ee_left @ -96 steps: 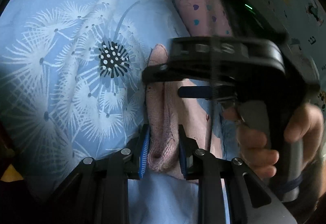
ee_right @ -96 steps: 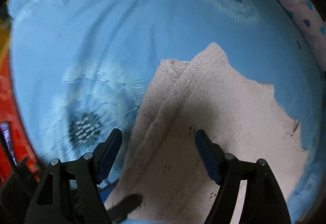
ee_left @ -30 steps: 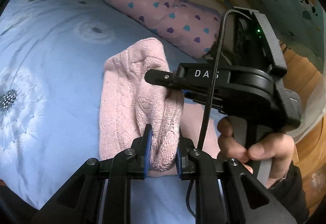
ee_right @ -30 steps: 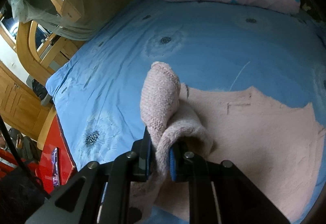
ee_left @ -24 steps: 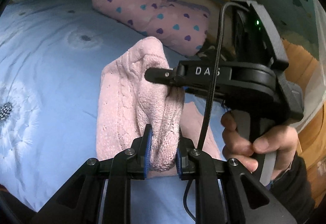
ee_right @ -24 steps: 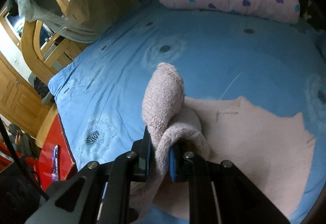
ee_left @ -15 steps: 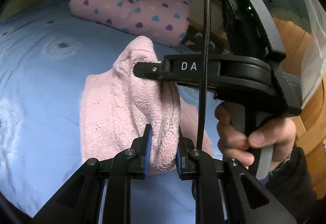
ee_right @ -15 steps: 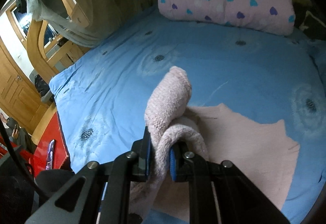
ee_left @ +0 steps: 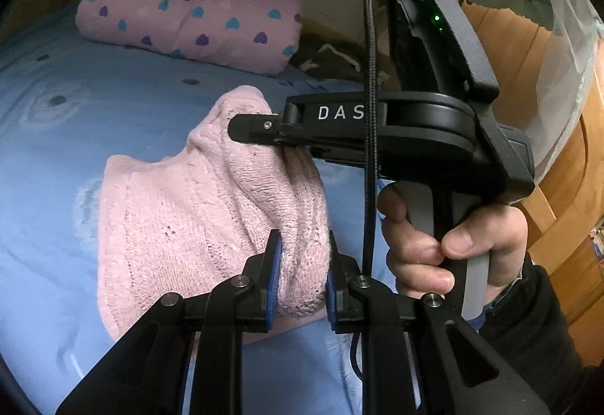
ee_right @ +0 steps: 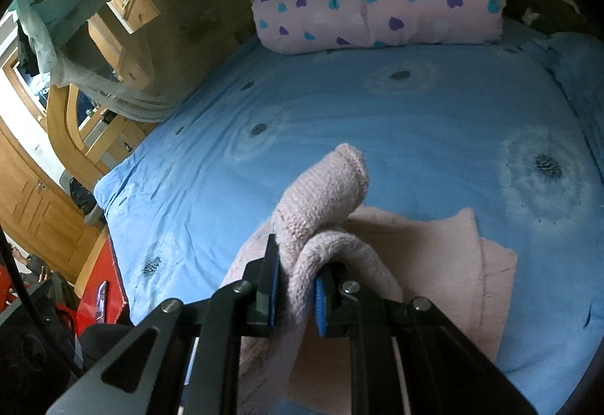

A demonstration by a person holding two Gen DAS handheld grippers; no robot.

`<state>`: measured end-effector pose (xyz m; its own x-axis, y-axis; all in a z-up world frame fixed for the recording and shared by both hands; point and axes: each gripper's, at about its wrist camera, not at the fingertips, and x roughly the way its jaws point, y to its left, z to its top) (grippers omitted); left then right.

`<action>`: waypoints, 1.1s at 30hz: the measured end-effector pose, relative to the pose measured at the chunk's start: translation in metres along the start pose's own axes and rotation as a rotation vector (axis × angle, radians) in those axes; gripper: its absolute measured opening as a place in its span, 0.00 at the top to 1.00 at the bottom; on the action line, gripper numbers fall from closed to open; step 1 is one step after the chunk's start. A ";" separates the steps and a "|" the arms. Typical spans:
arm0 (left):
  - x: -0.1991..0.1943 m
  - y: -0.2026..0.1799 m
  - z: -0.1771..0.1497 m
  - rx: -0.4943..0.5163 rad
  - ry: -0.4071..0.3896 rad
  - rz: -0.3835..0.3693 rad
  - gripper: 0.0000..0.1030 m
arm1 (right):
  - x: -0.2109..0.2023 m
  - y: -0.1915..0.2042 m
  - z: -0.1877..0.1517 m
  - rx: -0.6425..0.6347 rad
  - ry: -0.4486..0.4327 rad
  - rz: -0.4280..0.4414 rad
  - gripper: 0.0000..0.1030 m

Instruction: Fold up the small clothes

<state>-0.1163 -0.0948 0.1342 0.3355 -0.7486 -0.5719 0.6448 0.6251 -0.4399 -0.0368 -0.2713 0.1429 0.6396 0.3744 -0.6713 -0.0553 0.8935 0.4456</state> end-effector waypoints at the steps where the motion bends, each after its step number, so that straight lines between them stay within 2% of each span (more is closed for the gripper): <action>1: 0.002 -0.002 0.001 0.008 -0.005 -0.010 1.00 | -0.003 -0.001 0.000 -0.005 -0.011 -0.002 0.85; 8: 0.019 -0.010 0.018 0.077 -0.040 -0.027 1.00 | -0.015 -0.012 0.025 -0.022 -0.098 0.051 0.85; 12: 0.037 -0.008 0.025 0.081 -0.014 -0.040 1.00 | -0.002 -0.020 0.034 -0.121 -0.093 0.001 0.85; 14: 0.050 -0.008 0.026 0.086 0.003 -0.042 1.00 | 0.008 -0.038 0.036 -0.087 -0.074 0.036 0.85; 16: 0.065 -0.005 0.025 0.065 0.033 -0.061 1.00 | 0.018 -0.064 0.036 0.004 -0.047 0.065 0.85; 18: 0.076 -0.002 0.019 0.056 0.061 -0.075 1.00 | 0.023 -0.091 0.027 0.073 -0.021 0.061 0.85; 22: 0.090 -0.005 0.006 0.060 0.135 -0.082 1.00 | 0.031 -0.116 0.007 0.138 0.029 0.051 0.85; 30: 0.074 -0.010 -0.004 0.039 0.204 -0.108 1.00 | 0.037 -0.123 -0.027 0.191 0.117 0.064 0.80; 33: 0.068 -0.019 -0.006 0.065 0.204 -0.125 1.00 | 0.033 -0.132 -0.041 0.239 0.115 0.081 0.67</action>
<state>-0.1096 -0.1559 0.0994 0.1085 -0.7549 -0.6468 0.7177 0.5097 -0.4744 -0.0401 -0.3664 0.0377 0.5487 0.4796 -0.6848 0.0886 0.7811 0.6181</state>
